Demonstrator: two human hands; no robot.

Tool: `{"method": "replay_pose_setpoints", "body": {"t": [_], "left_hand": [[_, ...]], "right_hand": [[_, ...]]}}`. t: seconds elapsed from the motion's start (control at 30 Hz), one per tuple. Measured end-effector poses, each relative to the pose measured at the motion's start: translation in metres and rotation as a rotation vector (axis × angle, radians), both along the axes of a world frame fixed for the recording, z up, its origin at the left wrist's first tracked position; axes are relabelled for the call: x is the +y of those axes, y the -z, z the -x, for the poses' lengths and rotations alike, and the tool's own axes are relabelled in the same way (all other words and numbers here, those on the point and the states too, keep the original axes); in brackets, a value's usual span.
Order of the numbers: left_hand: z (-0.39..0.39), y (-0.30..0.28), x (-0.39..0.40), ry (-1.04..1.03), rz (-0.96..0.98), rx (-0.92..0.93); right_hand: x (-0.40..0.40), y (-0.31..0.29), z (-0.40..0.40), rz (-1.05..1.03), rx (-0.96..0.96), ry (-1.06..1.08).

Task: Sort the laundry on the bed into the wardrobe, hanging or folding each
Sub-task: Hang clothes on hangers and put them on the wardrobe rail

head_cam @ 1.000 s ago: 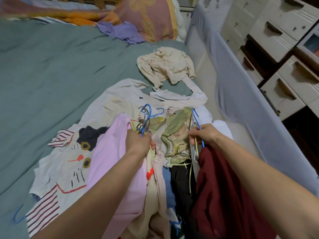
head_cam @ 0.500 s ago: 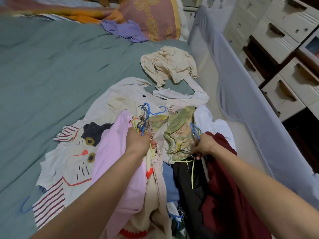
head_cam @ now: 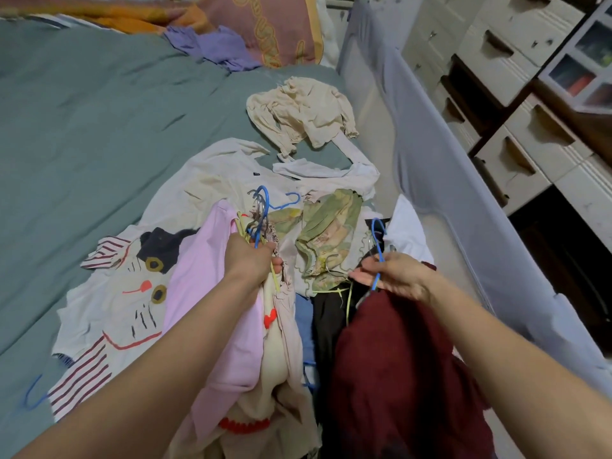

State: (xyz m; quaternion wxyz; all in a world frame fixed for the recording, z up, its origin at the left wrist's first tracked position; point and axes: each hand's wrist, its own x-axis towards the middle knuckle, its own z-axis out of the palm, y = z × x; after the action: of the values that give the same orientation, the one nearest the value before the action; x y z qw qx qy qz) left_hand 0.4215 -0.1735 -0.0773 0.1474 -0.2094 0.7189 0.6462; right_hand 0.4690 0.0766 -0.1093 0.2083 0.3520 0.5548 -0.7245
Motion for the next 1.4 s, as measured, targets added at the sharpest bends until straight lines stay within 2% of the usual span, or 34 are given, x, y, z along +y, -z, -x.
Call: {"method": "replay_pose_setpoints", "body": {"t": [0.07, 0.2, 0.33, 0.47, 0.53, 0.7, 0.93, 1.17, 1.4], "left_hand": [[-0.002, -0.002, 0.000, 0.003, -0.002, 0.002], [-0.004, -0.005, -0.001, 0.004, -0.014, 0.011], [-0.005, -0.005, 0.001, 0.000, -0.012, 0.018], [-0.007, -0.008, -0.002, -0.004, -0.022, 0.013], [-0.009, -0.012, -0.005, -0.004, -0.024, 0.016], [-0.011, -0.016, -0.012, -0.011, -0.018, 0.016], [-0.021, -0.049, 0.000, 0.052, -0.031, 0.008], [-0.044, -0.130, 0.011, 0.131, -0.173, 0.034], [-0.114, -0.205, 0.002, 0.268, -0.347, 0.062]], "right_hand": [[-0.009, 0.005, -0.006, -0.052, 0.083, -0.008], [-0.014, 0.013, -0.018, -0.291, 0.145, -0.069], [-0.024, 0.033, -0.024, -0.664, 0.116, -0.248], [-0.043, 0.051, -0.023, -0.905, 0.121, -0.361], [-0.049, 0.058, -0.019, -0.963, 0.107, -0.374], [-0.039, 0.043, -0.022, -0.770, 0.078, -0.149], [-0.017, -0.038, -0.044, -0.298, 0.268, 0.152], [-0.013, -0.167, -0.074, -0.305, 0.421, 0.083], [-0.039, -0.277, -0.138, -0.365, 0.570, -0.021]]}}
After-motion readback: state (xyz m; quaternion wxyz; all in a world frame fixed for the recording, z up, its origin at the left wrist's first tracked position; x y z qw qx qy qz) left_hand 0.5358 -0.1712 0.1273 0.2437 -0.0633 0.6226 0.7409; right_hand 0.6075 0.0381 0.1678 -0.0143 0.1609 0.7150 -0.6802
